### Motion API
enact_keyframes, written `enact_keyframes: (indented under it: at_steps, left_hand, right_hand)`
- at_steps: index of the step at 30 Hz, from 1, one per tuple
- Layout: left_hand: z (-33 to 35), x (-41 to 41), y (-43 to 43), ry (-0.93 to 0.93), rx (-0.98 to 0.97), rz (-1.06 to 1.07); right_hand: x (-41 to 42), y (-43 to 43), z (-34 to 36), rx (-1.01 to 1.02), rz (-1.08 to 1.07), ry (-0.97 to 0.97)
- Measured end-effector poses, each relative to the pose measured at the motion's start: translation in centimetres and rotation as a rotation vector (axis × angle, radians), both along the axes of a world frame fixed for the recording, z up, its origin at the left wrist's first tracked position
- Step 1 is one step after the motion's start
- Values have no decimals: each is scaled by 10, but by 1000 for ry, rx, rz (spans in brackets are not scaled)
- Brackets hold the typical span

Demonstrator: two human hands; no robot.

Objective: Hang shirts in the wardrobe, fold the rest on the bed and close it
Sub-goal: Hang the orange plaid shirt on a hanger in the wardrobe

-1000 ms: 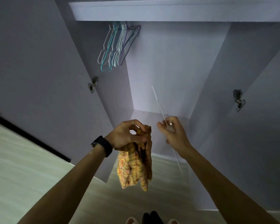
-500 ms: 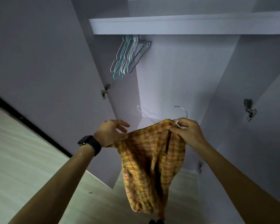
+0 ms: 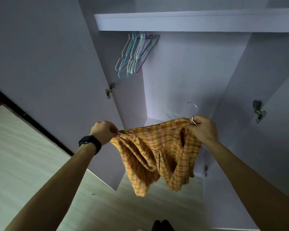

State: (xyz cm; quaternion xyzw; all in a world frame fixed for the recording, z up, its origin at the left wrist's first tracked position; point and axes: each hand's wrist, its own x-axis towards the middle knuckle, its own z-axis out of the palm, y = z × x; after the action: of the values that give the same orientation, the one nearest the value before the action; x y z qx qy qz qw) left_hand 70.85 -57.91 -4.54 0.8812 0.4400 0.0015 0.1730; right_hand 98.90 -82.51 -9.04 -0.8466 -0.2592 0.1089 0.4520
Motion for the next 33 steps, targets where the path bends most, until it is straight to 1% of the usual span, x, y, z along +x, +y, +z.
enact_keyframes:
  at_steps: [2,4,5,8,10,11,12,13,15,16,17,20,21,22,25,28,30,31,33]
  left_hand:
    - [5,3,1,-31,-14,-1]
    - [12,5,4,-45,-69,-53]
    - [16,5,5,-38,-129,-102]
    - [32,5,6,-66,-434,-181]
    - [37,6,6,-146,-601,-177]
    - [38,8,7,-198,-639,-141]
    - [38,10,9,-232,-600,-101]
    - [37,14,11,-234,-484,-72]
    - [36,21,14,-161,-169,-71]
    - [36,26,13,-172,-100,-55]
    - [36,31,12,-212,-105,-25]
    - [41,49,8,-451,-357,81]
    - [43,56,7,-481,-389,85]
    - [45,62,6,-473,-383,81]
    - [47,77,3,-392,-266,78]
    - [42,86,1,-385,-219,81]
    - [39,92,1,-390,-269,81]
    - [39,96,1,-384,-333,78]
    - [45,99,2,-376,-525,88]
  right_hand:
    - [5,-2,-2,-35,-28,-47]
    - [10,-3,-1,-60,-65,-67]
    - [12,-3,1,-75,-86,-72]
    - [19,-5,6,-146,-144,-74]
    - [22,-6,9,-181,-165,-78]
    - [22,-6,11,-188,-171,-79]
    - [22,-5,12,-196,-178,-77]
    - [22,-5,14,-206,-181,-75]
    - [19,-3,16,-235,-143,-74]
    - [18,-2,17,-245,-114,-65]
    - [17,0,17,-248,-92,-44]
    - [12,4,22,-184,-79,69]
    - [10,3,25,-155,-85,74]
    - [7,2,28,-138,-90,47]
    - [-3,-8,37,-95,-148,-56]
    - [-19,-20,42,34,-150,-39]
    - [-30,-28,42,113,-90,-86]
    - [-35,-32,41,137,-66,-131]
    - [-41,-34,40,134,-20,-242]
